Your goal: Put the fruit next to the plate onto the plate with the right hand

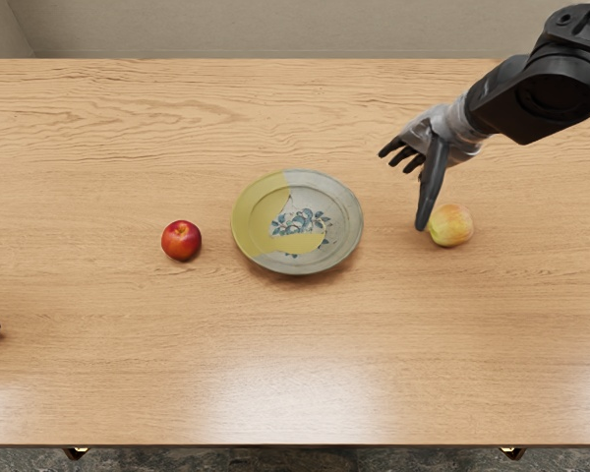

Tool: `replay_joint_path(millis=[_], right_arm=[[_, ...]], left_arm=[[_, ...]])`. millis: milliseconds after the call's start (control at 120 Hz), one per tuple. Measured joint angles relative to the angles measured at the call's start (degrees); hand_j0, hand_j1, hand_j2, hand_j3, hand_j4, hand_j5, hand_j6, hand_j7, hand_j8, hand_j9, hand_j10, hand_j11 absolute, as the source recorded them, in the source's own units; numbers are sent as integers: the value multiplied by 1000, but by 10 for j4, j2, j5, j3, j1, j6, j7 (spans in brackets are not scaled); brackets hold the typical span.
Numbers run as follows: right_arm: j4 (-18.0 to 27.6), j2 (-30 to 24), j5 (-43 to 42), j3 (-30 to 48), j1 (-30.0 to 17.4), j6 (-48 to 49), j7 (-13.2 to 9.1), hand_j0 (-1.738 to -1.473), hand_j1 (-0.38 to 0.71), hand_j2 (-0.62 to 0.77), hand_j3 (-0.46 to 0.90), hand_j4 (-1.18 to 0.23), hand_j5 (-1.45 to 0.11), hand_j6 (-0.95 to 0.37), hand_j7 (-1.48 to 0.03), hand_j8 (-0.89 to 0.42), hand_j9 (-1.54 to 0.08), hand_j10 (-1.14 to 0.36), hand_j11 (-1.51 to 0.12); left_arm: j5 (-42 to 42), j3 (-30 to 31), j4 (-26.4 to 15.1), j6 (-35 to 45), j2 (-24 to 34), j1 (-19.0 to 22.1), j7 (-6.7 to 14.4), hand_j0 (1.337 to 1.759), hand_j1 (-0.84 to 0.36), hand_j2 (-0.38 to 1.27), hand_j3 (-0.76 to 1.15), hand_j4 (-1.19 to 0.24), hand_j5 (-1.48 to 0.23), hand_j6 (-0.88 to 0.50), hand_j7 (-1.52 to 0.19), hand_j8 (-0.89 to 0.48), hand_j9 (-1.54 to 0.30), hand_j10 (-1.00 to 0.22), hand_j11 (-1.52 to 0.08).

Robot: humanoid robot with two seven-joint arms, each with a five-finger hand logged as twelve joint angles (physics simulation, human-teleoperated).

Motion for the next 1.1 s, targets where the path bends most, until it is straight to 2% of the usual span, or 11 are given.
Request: replay_joint_path(millis=[158, 300, 567, 692, 842, 1100], right_arm=[[65, -6, -3, -51, 22, -160, 0, -1658, -330, -3, 0, -17, -21, -18, -21, -17, -21, -17, -21], [106, -8, -3, -91, 65, -197, 0, -1658, -330, -3, 0, -17, -21, -18, -21, -18, -21, -17, -21], [126, 28, -3, -171, 90, -214, -1, -1658, -323, -4, 0, -23, -29, -24, -29, -24, -29, -23, -29], [138, 36, -2, -187, 89, -293, -1, -1658, -321, -4, 0, -24, -31, -25, -30, -25, -30, -24, -30], [137, 40, -3, -194, 62, -364, -1, -1658, -312, -6, 0, -32, -41, -33, -41, -33, -41, -32, -41], [98, 62, -18, -151, -32, -402, -1, -1658, -219, -21, 0, -110, -141, -110, -141, -110, -141, -109, -141]], left_arm=[[0, 0, 0, 0, 0, 0, 0, 1658, 349, 0, 0, 0, 0, 0, 0, 0, 0, 0, 0], [0, 0, 0, 0, 0, 0, 0, 1658, 349, 0, 0, 0, 0, 0, 0, 0, 0, 0, 0], [0, 0, 0, 0, 0, 0, 0, 1658, 349, 0, 0, 0, 0, 0, 0, 0, 0, 0, 0], [0, 0, 0, 0, 0, 0, 0, 1658, 349, 0, 0, 0, 0, 0, 0, 0, 0, 0, 0], [0, 0, 0, 0, 0, 0, 0, 1658, 349, 0, 0, 0, 0, 0, 0, 0, 0, 0, 0], [0, 0, 0, 0, 0, 0, 0, 1658, 349, 0, 0, 0, 0, 0, 0, 0, 0, 0, 0]])
